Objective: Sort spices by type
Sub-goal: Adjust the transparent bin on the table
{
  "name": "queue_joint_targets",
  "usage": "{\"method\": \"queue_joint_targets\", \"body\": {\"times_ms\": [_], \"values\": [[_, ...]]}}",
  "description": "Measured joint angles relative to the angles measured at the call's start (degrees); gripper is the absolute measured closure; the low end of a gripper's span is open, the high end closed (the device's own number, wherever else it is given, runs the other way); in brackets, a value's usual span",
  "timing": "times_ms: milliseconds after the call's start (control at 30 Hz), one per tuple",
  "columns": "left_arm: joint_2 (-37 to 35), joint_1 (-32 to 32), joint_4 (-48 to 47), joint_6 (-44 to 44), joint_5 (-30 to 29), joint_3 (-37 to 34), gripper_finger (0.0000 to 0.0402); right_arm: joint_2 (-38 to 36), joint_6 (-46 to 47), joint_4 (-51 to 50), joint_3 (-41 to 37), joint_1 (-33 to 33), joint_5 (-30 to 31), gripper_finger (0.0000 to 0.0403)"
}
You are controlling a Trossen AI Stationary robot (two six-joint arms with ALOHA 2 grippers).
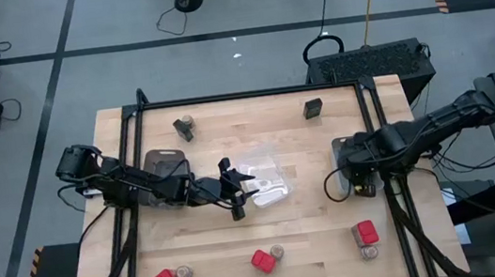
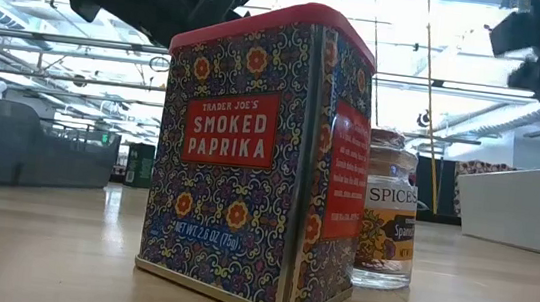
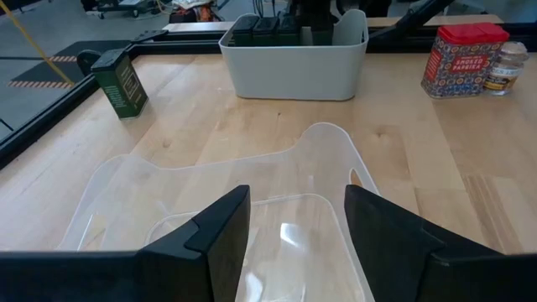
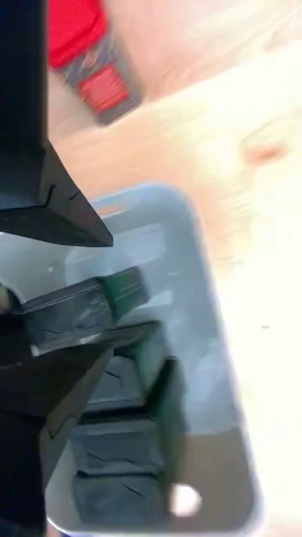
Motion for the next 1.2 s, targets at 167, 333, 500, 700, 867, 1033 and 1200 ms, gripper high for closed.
{"method": "queue_joint_targets", "body": {"times_ms": [167, 333, 500, 700, 867, 1033, 1200], "values": [[0.0, 0.0, -0.2, 0.0, 0.7, 0.0, 0.02, 0.0, -0.3, 10.1, 3.0, 0.0, 4.5, 0.022], [0.0, 0.0, -0.4, 0.0, 4.4, 0.0, 0.02, 0.7, -3.3, 26.6, 3.0, -0.1, 10.7, 0.022], [0.0, 0.0, -2.2, 0.1, 2.8, 0.0, 0.02, 7.3, -5.9, 32.2, 3.1, -1.0, 14.1, 0.024], [-2.7, 0.0, -10.4, 0.0, -2.8, -0.1, 0.02, 19.2, -6.3, 33.5, 3.0, -3.8, 14.1, 0.0309], [-7.6, 0.0, -19.2, -3.5, -6.5, 0.0, 0.02, 25.9, -8.5, 33.6, 3.0, -6.4, 14.0, 0.0387], [-8.6, 0.4, -28.4, -9.2, -8.1, 0.0, 0.02, 27.4, -8.6, 35.7, 3.0, -7.9, 13.8, 0.0393], [-6.1, 1.8, -32.3, -13.5, -8.1, -0.1, 0.02, 27.4, -8.3, 38.1, 3.0, -8.1, 12.6, 0.0401]]}}
